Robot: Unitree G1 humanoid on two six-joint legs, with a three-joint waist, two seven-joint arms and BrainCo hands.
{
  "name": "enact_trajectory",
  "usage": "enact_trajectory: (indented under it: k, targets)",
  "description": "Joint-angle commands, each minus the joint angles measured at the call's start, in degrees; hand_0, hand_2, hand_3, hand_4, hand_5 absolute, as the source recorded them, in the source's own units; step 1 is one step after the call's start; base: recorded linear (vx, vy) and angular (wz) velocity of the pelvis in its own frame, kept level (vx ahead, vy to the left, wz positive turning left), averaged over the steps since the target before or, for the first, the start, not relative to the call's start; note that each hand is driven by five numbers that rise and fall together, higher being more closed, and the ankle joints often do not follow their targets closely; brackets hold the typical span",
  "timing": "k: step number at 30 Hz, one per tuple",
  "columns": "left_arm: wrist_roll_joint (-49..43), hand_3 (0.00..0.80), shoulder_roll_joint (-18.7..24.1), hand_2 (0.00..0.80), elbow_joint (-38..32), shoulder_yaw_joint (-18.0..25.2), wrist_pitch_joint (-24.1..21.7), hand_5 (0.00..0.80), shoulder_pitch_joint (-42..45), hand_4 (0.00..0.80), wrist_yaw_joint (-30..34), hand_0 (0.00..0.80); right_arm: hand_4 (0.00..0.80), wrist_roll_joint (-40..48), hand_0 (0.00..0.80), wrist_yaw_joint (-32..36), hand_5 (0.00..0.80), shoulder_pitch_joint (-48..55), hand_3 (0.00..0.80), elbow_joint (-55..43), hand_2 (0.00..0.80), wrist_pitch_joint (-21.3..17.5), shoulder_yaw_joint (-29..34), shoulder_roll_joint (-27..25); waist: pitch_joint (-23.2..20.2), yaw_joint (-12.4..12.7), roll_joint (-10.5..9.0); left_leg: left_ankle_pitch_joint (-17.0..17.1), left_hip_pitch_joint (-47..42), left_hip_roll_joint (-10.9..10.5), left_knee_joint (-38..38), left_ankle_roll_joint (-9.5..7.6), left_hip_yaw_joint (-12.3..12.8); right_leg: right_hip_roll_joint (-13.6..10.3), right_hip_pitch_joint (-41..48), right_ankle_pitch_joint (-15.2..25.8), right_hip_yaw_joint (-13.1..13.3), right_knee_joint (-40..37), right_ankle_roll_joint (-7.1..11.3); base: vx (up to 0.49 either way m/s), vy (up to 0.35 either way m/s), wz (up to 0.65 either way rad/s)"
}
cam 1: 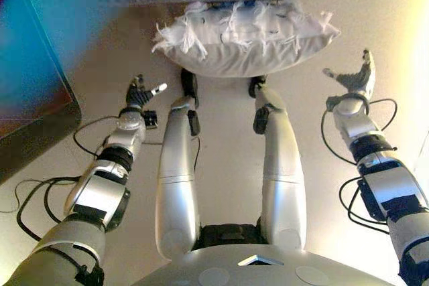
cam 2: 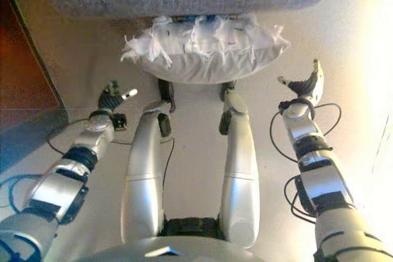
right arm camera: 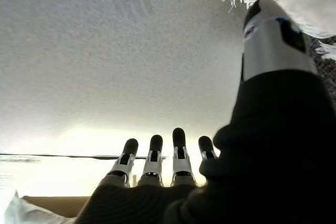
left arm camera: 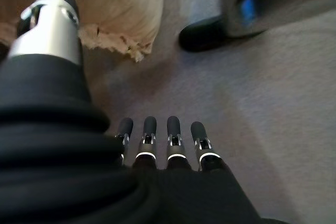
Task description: Pick up the cushion and take it to the sofa
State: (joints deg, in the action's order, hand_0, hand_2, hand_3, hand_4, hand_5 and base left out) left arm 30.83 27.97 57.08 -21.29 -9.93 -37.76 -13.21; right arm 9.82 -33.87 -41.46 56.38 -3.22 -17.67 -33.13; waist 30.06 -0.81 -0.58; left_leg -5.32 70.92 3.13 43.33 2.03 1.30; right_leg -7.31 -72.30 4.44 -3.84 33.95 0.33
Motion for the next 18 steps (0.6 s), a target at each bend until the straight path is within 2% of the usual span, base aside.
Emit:
enact_trajectory:
  k: [1,6,18]
  targets:
    - [0.15,0.000,1.61,0.000,-1.87,0.62,-5.26,0.000,1.26,0.000,-1.24,0.000,0.000,1.67,0.000,0.48,0.000,2.29,0.000,-1.25,0.000,-4.13,-1.37,-5.88,-0.27,-0.39,2.53,1.89,3.13,-1.43,-0.89,0.52,-1.36,0.74,-1.08,-6.20,-0.24,10.27,2.20,0.069,-0.002,0.01]
    - [1.42,0.000,4.18,0.000,-3.42,-0.69,-7.58,0.000,-1.56,0.000,0.48,0.000,0.000,5.12,0.000,4.32,0.000,-0.55,0.000,-0.68,0.000,-9.66,-2.23,-8.74,-0.27,-0.29,2.63,0.75,8.85,-1.76,3.10,0.81,-1.29,0.15,-6.70,-6.85,-0.39,14.48,2.72,0.008,0.000,0.03]
    - [4.73,0.000,8.08,0.000,-3.36,-4.39,-5.20,0.000,-13.87,0.000,6.14,0.000,0.000,9.30,0.000,13.30,0.000,-12.15,0.000,-4.22,0.000,-12.92,-8.77,-11.65,-0.27,-0.95,2.67,-0.40,15.92,-1.25,6.36,1.97,-1.00,-1.17,-14.01,-8.30,0.14,17.96,3.31,-0.002,-0.001,0.03]
